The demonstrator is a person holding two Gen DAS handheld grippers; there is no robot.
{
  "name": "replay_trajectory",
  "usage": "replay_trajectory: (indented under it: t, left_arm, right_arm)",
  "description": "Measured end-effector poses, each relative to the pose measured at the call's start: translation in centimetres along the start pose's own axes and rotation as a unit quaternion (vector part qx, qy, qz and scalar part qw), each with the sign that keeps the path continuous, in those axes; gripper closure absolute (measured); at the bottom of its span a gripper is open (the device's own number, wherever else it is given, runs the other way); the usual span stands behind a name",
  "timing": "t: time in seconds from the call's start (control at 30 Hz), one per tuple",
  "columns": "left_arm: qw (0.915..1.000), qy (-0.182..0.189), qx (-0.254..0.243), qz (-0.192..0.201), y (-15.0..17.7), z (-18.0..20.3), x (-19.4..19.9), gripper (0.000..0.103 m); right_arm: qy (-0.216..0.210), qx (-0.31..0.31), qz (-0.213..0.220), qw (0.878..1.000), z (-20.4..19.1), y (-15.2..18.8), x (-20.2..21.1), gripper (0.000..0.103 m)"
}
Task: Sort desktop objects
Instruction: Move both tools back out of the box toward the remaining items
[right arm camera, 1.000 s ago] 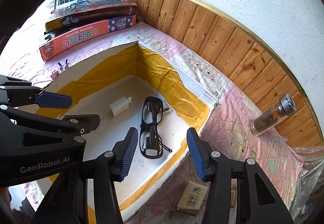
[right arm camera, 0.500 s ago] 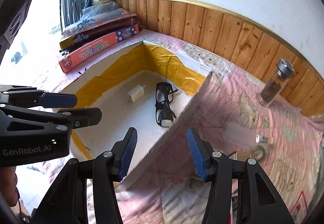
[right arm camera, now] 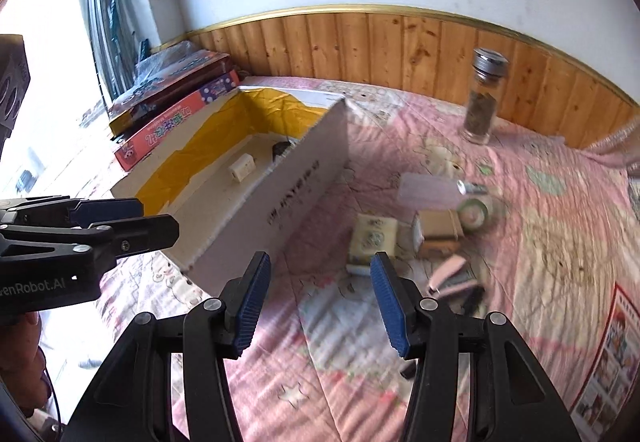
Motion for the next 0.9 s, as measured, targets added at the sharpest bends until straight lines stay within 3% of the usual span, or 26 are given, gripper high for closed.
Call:
replay_trajectory:
  t: [0.37,0.6,0.8,0.9]
  left_arm:
    - [0.9968,0.035,-0.041,-0.059,1.9,6.3,-5.4,0.049]
    - [0.9916,0.056,-0.021,-0.114,3.5,7.8,-11.0,0.049]
    - [0.9878,0.068,0.014,-0.139,3.8,9.0,-15.3,0.049]
    - [0.9862,0.063,0.029,-0.150,3.6,9.8,-17.7,0.049]
  right_arm:
    - [0.035,-0.102,-0.045,0.993,9.5,7.3,-1.4,0.048]
    - [0.049,-0.144,-0.094,0.984,13.3,12.2,-4.7,0.048]
    - [0.042,-0.177,-0.099,0.978,15.3,12.1,-6.6,0.049]
    - [0.033,-0.189,-0.104,0.976,16.2,11.2,-7.8,0.056]
Point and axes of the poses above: each gripper's, at about its wrist camera, not at the fingertips, and x roughly against the way its jaws point, z to its right, y to its underside, the point moved 10 cm from there along -x, roughly the way its jaws point, and after that the axes turned 15 degrees about y, right-handed, at the moved point
